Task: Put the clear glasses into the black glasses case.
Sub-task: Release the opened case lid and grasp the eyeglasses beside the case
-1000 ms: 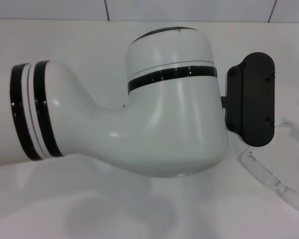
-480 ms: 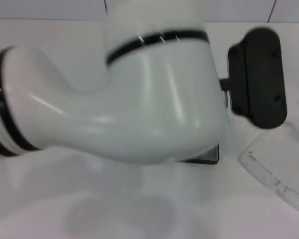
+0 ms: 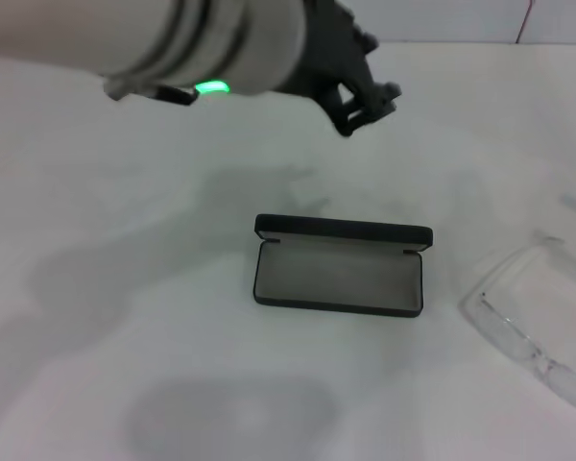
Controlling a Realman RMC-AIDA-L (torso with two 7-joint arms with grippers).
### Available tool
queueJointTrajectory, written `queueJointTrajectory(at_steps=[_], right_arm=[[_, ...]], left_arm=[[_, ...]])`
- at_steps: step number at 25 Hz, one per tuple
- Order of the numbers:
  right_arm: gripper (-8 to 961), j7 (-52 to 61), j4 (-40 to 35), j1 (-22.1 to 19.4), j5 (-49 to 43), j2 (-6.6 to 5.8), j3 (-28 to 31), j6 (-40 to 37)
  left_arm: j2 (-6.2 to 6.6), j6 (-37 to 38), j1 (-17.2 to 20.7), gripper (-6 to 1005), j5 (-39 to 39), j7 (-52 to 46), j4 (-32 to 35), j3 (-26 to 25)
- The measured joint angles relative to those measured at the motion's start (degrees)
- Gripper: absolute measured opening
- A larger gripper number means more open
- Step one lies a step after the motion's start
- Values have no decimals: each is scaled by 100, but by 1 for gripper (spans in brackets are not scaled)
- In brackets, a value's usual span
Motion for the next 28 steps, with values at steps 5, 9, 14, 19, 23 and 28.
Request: queueJointTrajectory(at_steps=[5, 9, 14, 19, 23, 28], right_arm=[[734, 561, -606, 454, -985, 5, -5, 258], [733, 1088, -1270, 650, -1398, 88, -117, 322], [732, 1994, -2317, 813, -1808, 97, -900, 496], [731, 2908, -3286, 1026, -2337, 110, -1566, 642], [730, 3450, -3704, 1211, -2679, 117, -1820, 652], [729, 5554, -4725, 2033, -4133, 84, -2693, 575]], left_arm=[[35, -385, 955, 380, -3055, 1607, -174, -1761], [46, -350, 1481, 376, -4563, 2649, -408, -2517], [46, -168, 2031, 360, -6218, 3719, -1178, -3343], [47, 412, 2152, 350, -7115, 4239, -2284, -4143], [50, 1061, 2118, 345, -7503, 4656, -3210, -4657], [71, 1552, 2125, 340, -7596, 5103, -4107, -5000]])
